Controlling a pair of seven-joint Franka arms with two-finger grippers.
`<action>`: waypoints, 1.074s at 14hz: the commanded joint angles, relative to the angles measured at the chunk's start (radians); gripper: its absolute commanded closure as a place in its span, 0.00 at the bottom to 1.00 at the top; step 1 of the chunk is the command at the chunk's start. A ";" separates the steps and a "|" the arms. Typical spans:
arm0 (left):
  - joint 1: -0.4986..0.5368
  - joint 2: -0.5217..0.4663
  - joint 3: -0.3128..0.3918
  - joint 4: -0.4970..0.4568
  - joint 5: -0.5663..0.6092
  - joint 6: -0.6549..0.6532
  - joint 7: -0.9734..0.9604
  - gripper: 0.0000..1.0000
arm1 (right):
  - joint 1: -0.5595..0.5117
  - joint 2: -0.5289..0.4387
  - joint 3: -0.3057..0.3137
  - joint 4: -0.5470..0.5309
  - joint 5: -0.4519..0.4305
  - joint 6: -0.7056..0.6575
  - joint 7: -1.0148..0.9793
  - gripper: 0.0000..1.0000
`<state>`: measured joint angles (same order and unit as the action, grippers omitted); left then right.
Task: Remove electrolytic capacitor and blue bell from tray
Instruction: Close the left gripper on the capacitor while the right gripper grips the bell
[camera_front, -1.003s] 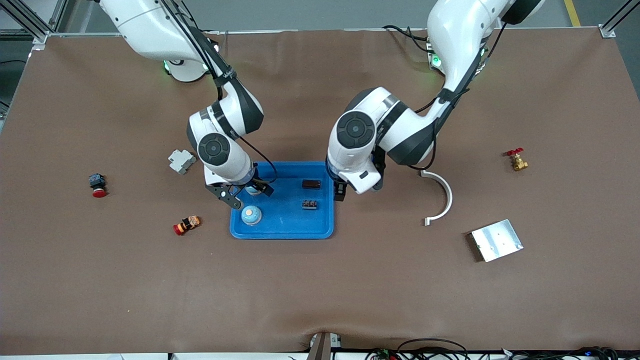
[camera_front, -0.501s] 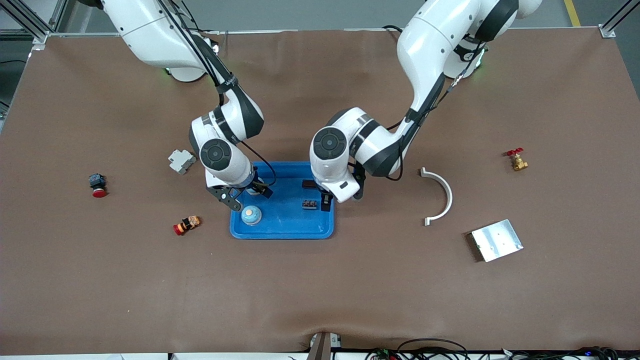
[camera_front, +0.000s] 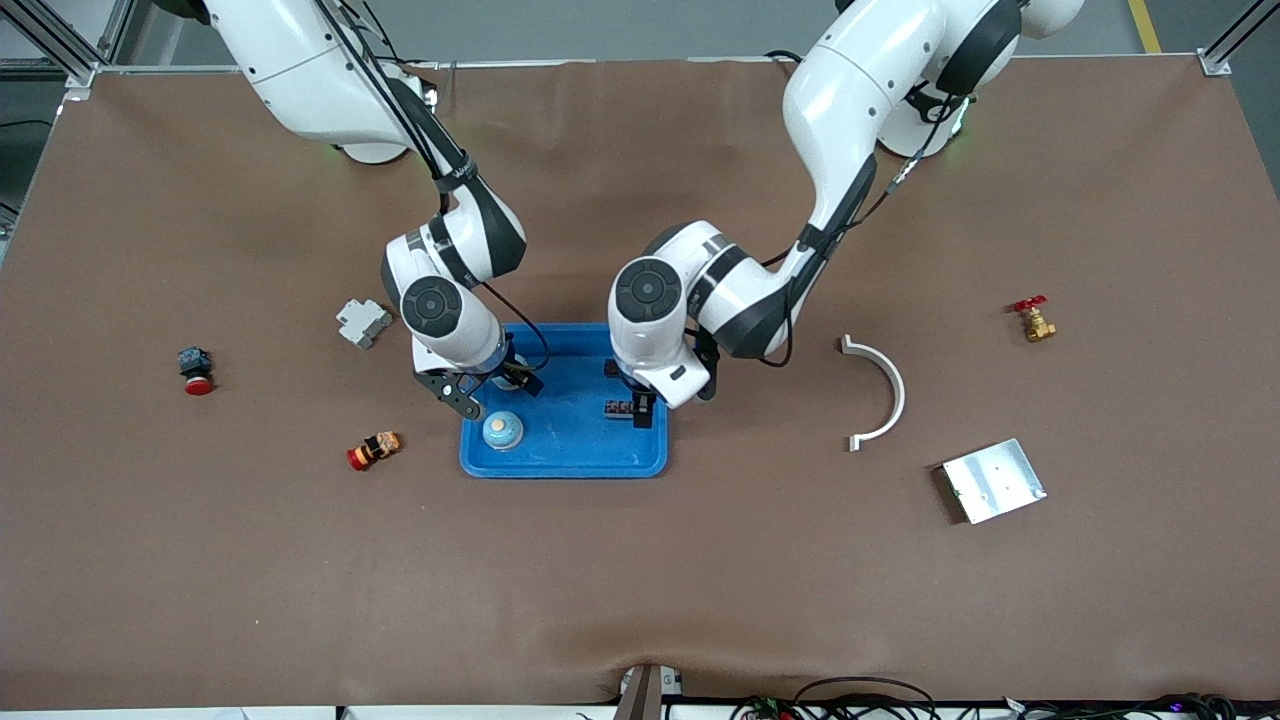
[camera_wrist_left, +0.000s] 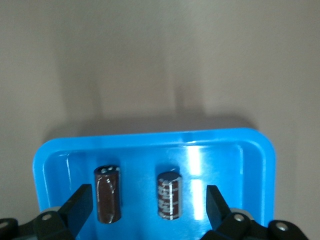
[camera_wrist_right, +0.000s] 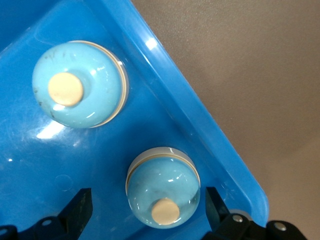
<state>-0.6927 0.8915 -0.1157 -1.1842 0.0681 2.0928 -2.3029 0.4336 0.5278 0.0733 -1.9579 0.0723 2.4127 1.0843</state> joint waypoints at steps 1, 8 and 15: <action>-0.024 0.046 0.037 0.035 0.013 0.059 -0.032 0.00 | -0.010 -0.005 0.006 -0.006 -0.008 0.005 0.016 0.00; -0.027 0.150 0.045 0.176 0.012 0.128 -0.067 0.00 | -0.009 -0.005 0.006 -0.013 -0.008 0.003 0.006 0.00; -0.067 0.193 0.085 0.175 0.012 0.176 -0.067 0.00 | -0.010 0.004 0.006 -0.013 -0.008 0.006 -0.003 0.00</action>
<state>-0.7398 1.0502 -0.0499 -1.0514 0.0681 2.2625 -2.3492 0.4334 0.5314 0.0731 -1.9631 0.0722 2.4123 1.0839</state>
